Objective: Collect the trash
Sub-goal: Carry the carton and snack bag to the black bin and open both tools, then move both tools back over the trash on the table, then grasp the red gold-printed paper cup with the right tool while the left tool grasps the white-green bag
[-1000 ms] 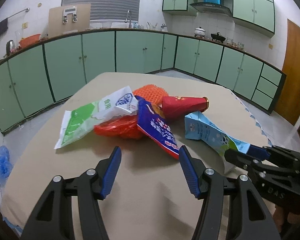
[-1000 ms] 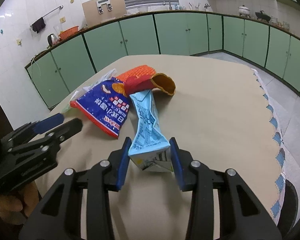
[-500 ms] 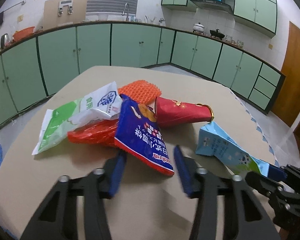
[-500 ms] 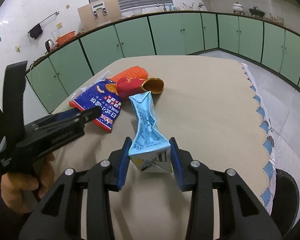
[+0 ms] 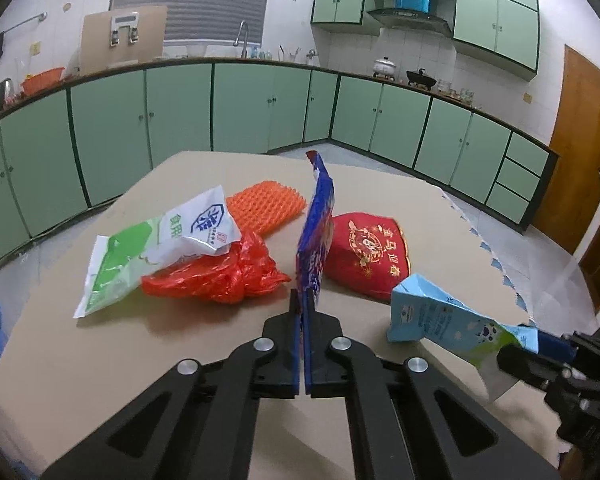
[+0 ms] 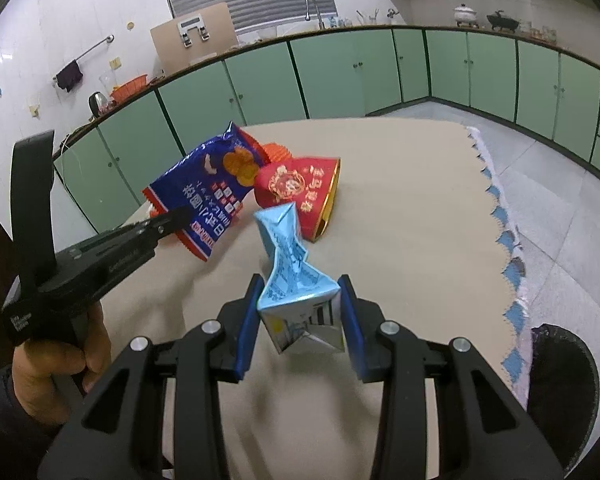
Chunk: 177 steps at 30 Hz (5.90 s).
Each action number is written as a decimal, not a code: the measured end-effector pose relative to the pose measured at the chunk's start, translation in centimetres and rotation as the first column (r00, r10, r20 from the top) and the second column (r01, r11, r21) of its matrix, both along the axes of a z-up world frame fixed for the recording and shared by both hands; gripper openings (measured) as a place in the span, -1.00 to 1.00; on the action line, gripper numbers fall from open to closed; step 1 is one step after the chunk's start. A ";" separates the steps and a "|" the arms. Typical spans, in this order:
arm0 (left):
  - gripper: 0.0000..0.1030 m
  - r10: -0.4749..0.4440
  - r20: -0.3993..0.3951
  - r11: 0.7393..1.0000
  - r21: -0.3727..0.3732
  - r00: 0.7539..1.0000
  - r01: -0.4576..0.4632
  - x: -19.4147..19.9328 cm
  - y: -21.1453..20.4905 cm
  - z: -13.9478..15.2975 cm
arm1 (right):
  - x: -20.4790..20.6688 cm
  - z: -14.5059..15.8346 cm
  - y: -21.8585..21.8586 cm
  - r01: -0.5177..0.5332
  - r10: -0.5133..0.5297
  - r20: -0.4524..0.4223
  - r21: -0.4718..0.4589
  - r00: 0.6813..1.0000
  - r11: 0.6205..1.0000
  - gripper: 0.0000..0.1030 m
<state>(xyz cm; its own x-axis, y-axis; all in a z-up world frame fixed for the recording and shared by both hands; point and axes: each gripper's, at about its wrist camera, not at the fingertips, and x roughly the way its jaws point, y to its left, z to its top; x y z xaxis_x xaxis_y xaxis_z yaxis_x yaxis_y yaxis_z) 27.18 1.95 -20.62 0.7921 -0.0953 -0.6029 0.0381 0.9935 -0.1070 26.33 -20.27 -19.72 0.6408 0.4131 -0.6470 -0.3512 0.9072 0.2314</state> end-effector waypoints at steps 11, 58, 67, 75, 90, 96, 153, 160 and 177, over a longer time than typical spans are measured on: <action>-0.98 0.007 0.032 1.000 0.002 0.999 -0.007 -3.3 -0.1 2.9 | -1.2 2.9 -1.0 0.019 -0.020 0.059 0.013 0.998 1.000 -0.34; -0.98 -0.508 -0.016 0.861 -0.009 0.861 0.508 -6.7 -27.0 3.7 | -10.6 1.6 -28.6 0.542 -0.537 0.076 -0.080 0.840 0.837 -0.37; -0.98 -0.579 -0.087 0.813 0.015 0.811 0.582 -7.2 -32.6 -0.1 | -10.9 -2.2 -32.4 0.604 -0.604 0.025 -0.082 0.797 0.793 -0.37; -0.68 -0.593 -0.160 0.794 0.047 0.789 0.606 -6.3 -35.3 -3.6 | -10.2 -5.2 -34.9 0.651 -0.654 -0.061 -0.067 0.754 0.756 -0.25; -0.59 -0.558 -0.170 0.819 0.045 0.812 0.573 -6.3 -34.5 -4.0 | -11.6 -3.6 -35.4 0.652 -0.652 -0.043 -0.029 0.757 0.758 -0.24; -0.51 -0.530 -0.130 0.841 0.050 0.838 0.539 -6.5 -32.2 -2.1 | -11.8 -2.1 -33.5 0.629 -0.629 -0.018 -0.038 0.777 0.777 -0.24; -0.38 0.034 0.053 0.995 0.095 0.998 -0.038 -1.6 8.9 1.1 | 5.4 0.3 7.8 0.213 -0.210 0.057 -0.055 0.976 0.975 0.45; -0.38 0.010 0.041 0.995 0.102 0.999 -0.014 -0.3 9.7 0.2 | 8.2 -1.4 9.1 0.289 -0.287 0.046 -0.061 0.957 0.955 0.68; -0.38 -0.041 0.056 0.994 0.107 0.998 0.035 2.4 10.8 -0.2 | 13.2 -4.6 9.4 0.394 -0.399 -0.044 -0.093 0.916 0.915 0.76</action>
